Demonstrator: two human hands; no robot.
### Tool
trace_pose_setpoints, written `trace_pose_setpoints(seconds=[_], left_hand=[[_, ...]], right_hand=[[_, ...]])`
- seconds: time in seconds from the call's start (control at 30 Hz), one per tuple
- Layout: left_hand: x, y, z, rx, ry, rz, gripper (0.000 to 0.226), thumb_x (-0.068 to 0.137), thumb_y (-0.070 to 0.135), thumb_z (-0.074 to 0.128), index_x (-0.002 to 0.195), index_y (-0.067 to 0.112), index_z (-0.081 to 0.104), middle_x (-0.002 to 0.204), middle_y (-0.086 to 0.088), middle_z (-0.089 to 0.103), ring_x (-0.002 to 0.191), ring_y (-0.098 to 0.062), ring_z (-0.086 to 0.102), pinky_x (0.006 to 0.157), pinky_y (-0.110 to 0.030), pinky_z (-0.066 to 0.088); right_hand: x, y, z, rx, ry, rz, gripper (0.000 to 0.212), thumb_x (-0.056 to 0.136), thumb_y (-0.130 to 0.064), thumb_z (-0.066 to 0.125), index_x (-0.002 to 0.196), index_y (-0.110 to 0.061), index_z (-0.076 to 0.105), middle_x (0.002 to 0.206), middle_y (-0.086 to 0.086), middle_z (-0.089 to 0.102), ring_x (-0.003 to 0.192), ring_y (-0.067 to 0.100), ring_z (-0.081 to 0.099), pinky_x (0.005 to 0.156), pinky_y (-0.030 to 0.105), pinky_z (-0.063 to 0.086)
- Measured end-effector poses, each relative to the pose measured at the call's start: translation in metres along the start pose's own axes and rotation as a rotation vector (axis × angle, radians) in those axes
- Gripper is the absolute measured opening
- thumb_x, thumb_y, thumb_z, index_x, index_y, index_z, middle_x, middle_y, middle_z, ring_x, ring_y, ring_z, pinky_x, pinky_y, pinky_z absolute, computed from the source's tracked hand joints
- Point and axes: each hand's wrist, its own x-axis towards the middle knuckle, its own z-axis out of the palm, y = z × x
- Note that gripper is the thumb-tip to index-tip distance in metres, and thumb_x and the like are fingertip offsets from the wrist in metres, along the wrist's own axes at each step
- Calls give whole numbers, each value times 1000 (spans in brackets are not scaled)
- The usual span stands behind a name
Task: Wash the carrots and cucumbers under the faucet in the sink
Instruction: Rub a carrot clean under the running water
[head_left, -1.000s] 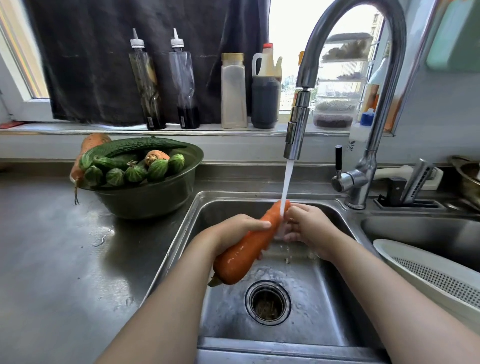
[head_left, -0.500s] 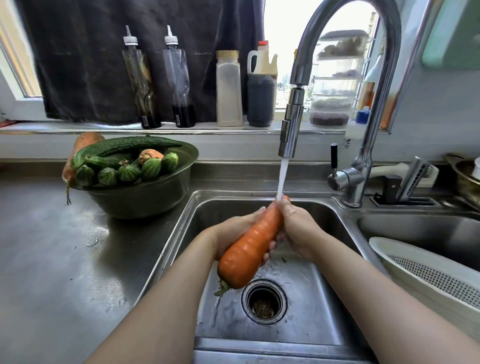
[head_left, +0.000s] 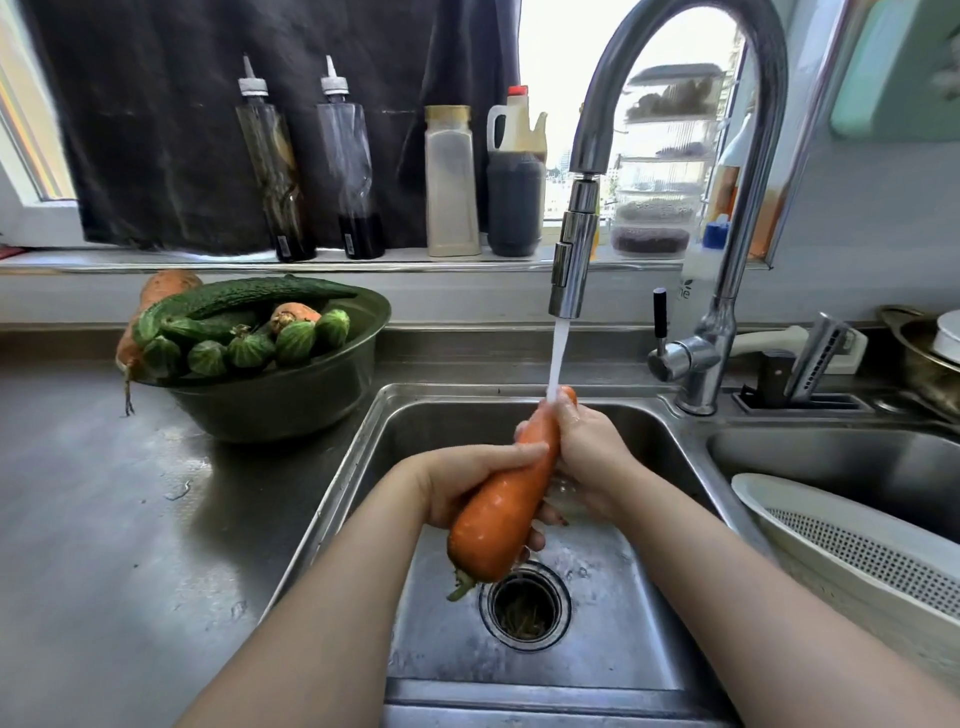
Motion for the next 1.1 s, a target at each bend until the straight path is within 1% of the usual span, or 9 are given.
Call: trace_pose_setpoints(seconds=[0.13, 0.23, 0.3, 0.47, 0.57, 0.63, 0.73, 0.9, 1.1], left_hand=[[-6, -4, -6, 45, 70, 13, 65, 83, 58, 66, 130, 14, 56, 108, -7, 72, 85, -26, 72, 81, -41, 59], [-12, -3, -8, -48, 119, 17, 60, 83, 56, 68, 120, 8, 62, 98, -7, 72, 81, -25, 72, 78, -38, 60], [-13, -1, -8, -40, 145, 42, 58, 86, 54, 70, 118, 6, 62, 94, -8, 72, 81, -24, 72, 80, -38, 59], [-16, 2, -13, 106, 190, 80, 52, 93, 49, 62, 126, 9, 59, 101, -11, 73, 84, -26, 72, 77, -37, 60], [-18, 2, -16, 190, 220, 78, 60, 90, 51, 68, 129, 6, 60, 107, -13, 75, 87, -29, 74, 78, -39, 60], [-19, 2, -20, 259, 261, 79, 61, 87, 48, 71, 127, 2, 63, 108, -14, 76, 89, -30, 75, 82, -43, 60], [-23, 5, -23, 352, 290, 57, 54, 90, 45, 72, 125, 3, 66, 112, -14, 77, 93, -31, 74, 91, -49, 58], [-25, 7, -20, 437, 363, 45, 49, 88, 46, 77, 117, 7, 73, 107, -12, 78, 92, -30, 76, 88, -48, 61], [-19, 7, -21, 504, 464, 78, 52, 76, 57, 84, 109, 18, 78, 100, -9, 80, 94, -29, 77, 92, -50, 61]], right_hand=[[2, 0, -13, 42, -282, 40, 19, 104, -19, 58, 115, -4, 62, 111, 17, 70, 102, 34, 67, 100, 56, 53], [5, 1, -23, 105, -451, 67, 41, 86, -8, 71, 124, -1, 59, 112, 19, 67, 102, 36, 66, 86, 51, 57], [5, -1, -24, 116, -433, 55, 42, 84, -5, 72, 124, 1, 60, 115, 18, 69, 106, 35, 69, 88, 47, 58], [-1, -8, -24, 72, -340, 2, 18, 96, 11, 52, 108, 2, 63, 109, 24, 71, 97, 33, 72, 83, 43, 63], [0, -7, -26, -63, -282, -37, 30, 93, 8, 63, 120, -3, 56, 114, 29, 70, 96, 40, 75, 82, 49, 63], [1, -6, -30, -179, -239, -48, 35, 87, 5, 73, 117, -5, 60, 107, 25, 72, 90, 40, 76, 75, 44, 64], [2, -8, -36, -285, -229, -70, 22, 87, 6, 70, 105, -8, 68, 95, 17, 74, 85, 31, 77, 73, 40, 64], [4, -5, -31, -387, -198, -75, 30, 83, -3, 80, 109, -11, 67, 95, 14, 73, 77, 24, 76, 67, 35, 63], [13, -5, -40, -377, -167, -91, 28, 86, -4, 75, 113, -9, 71, 106, 21, 72, 82, 29, 77, 75, 45, 65]])
